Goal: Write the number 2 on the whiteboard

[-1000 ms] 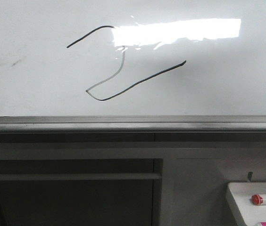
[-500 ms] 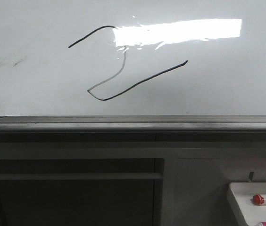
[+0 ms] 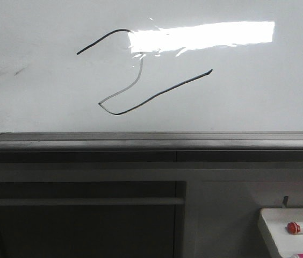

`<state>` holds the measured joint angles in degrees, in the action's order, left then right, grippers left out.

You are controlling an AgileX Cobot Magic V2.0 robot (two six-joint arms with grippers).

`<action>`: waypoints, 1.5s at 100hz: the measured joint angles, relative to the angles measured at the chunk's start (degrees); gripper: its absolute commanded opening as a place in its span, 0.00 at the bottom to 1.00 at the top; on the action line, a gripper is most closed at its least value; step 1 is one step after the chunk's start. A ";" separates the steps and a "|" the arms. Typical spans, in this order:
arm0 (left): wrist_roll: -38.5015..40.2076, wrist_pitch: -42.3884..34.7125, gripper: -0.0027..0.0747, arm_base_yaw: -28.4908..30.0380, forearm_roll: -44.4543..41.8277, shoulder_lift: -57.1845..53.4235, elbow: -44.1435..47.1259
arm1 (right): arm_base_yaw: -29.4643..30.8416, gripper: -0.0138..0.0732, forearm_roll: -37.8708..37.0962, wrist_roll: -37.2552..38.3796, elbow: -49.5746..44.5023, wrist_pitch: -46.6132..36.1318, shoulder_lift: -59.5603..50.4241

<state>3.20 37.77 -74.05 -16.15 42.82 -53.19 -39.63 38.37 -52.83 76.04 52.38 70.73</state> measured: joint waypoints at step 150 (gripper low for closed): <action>1.33 7.52 0.01 -0.85 2.97 4.98 -0.66 | -7.59 0.13 6.16 -10.50 0.13 8.18 1.38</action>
<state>4.53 45.30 -74.90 -13.17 47.80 -53.85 -47.22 44.53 -63.33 76.17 60.56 72.11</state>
